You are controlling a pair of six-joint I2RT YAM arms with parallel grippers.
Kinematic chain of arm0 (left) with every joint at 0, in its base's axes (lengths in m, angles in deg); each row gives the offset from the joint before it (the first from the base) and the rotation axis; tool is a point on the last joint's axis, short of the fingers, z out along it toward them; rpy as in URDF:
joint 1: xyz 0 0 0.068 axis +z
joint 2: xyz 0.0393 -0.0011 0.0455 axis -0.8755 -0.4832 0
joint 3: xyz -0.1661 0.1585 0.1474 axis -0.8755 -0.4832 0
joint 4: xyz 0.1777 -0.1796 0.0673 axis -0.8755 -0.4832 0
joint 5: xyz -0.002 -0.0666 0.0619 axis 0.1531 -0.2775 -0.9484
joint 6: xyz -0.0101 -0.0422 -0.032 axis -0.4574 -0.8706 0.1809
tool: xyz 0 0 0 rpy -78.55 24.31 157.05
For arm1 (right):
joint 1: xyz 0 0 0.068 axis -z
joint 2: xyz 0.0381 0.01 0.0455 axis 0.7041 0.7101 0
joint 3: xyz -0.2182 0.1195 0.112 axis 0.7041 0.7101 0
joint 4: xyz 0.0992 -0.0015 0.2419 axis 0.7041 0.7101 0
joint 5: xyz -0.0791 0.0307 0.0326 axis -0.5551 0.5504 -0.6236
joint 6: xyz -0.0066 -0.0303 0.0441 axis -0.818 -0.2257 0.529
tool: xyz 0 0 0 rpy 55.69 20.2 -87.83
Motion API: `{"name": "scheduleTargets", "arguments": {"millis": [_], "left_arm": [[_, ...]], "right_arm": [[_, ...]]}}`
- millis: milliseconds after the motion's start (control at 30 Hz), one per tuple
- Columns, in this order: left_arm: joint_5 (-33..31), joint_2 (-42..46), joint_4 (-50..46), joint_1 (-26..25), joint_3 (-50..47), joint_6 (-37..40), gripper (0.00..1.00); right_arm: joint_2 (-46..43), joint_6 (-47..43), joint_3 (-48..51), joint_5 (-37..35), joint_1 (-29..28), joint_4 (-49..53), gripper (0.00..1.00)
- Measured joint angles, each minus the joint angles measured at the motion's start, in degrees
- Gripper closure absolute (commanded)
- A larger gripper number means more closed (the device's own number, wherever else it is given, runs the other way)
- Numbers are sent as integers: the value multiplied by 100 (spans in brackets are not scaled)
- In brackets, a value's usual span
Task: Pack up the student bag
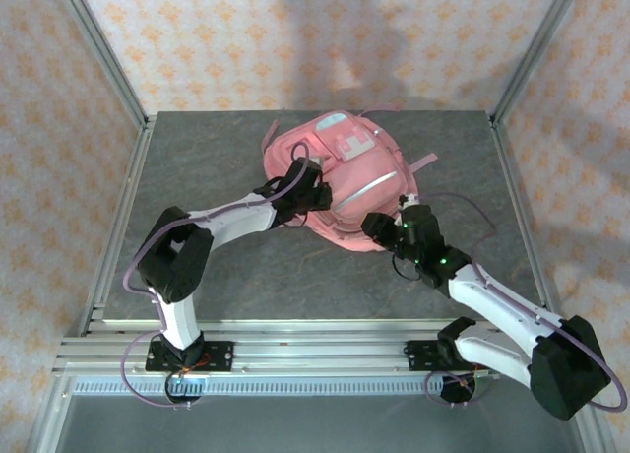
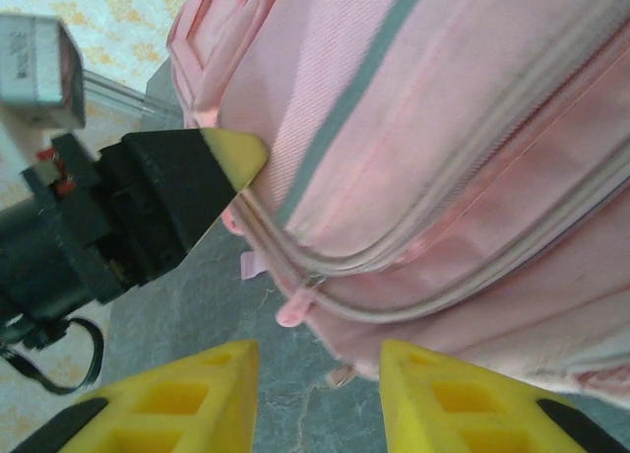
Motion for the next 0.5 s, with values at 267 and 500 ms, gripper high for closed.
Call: {"name": "scheduleTargets", "arguments": {"millis": [267, 500], "left_arm": [[308, 236, 225, 85, -223, -380, 100], [748, 872, 435, 94, -774, -964, 100]], "right_arm": [[610, -103, -437, -341, -691, 195, 63], [1429, -105, -1150, -844, -1169, 450, 63]]}}
